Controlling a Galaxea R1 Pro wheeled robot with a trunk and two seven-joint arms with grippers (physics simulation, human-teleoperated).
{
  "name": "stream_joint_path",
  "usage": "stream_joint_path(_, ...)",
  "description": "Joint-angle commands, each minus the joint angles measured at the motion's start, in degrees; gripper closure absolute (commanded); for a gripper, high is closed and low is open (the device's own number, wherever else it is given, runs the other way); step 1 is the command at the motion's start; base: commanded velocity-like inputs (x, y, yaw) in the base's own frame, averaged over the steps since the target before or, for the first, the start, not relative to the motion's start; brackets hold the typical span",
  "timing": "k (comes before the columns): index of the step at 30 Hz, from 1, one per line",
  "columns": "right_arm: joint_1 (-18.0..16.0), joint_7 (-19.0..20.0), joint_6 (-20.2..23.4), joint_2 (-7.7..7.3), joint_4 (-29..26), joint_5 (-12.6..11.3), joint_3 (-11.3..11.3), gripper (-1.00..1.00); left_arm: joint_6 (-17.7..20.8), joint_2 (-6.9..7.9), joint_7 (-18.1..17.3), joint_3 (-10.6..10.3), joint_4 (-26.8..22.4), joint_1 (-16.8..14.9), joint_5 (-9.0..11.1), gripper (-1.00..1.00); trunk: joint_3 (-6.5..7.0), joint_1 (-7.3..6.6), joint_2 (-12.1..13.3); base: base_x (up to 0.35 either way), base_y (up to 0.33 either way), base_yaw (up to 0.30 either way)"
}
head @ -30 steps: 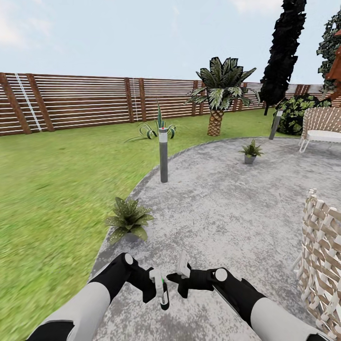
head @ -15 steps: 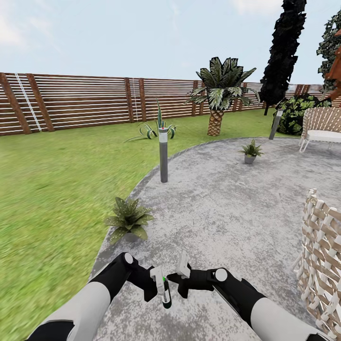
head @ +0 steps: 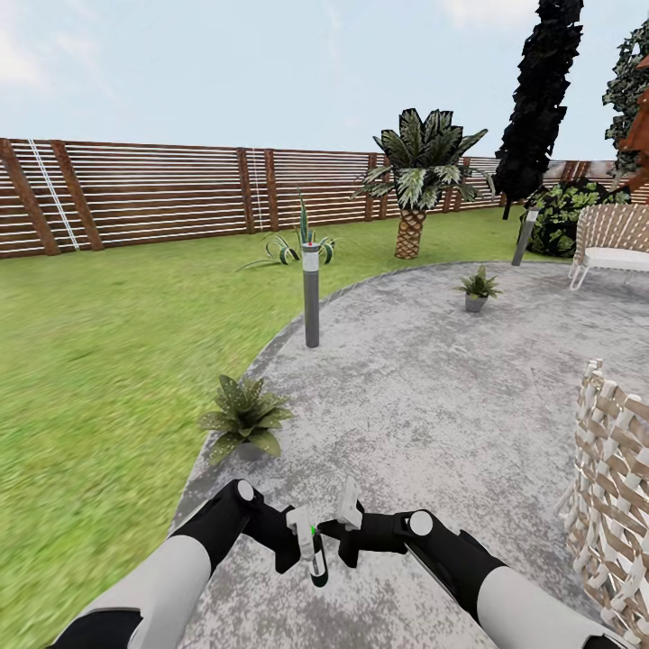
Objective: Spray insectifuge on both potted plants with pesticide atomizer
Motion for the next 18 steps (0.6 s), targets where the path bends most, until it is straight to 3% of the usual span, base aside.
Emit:
stream_joint_path(1,-0.1,-0.1,-0.2,-0.06,0.0,-0.2,0.3,1.0,-0.1,-0.07,-0.3,0.3,-0.1,0.0,-0.4,1.0,-0.05,-0.01,0.0,0.0,0.0,0.0)
stream_joint_path(12,-0.1,-0.1,-0.2,-0.15,0.1,-0.1,0.3,1.0,-0.1,-0.35,-0.3,0.4,0.0,0.0,-0.4,1.0,-0.05,-0.01,0.0,0.0,0.0,0.0)
stream_joint_path(18,-0.1,-0.1,-0.2,-0.15,0.1,-0.1,0.3,1.0,0.1,0.69,0.4,0.0,0.2,0.0,-1.3,1.0,-0.05,-0.01,0.0,0.0,0.0,0.0)
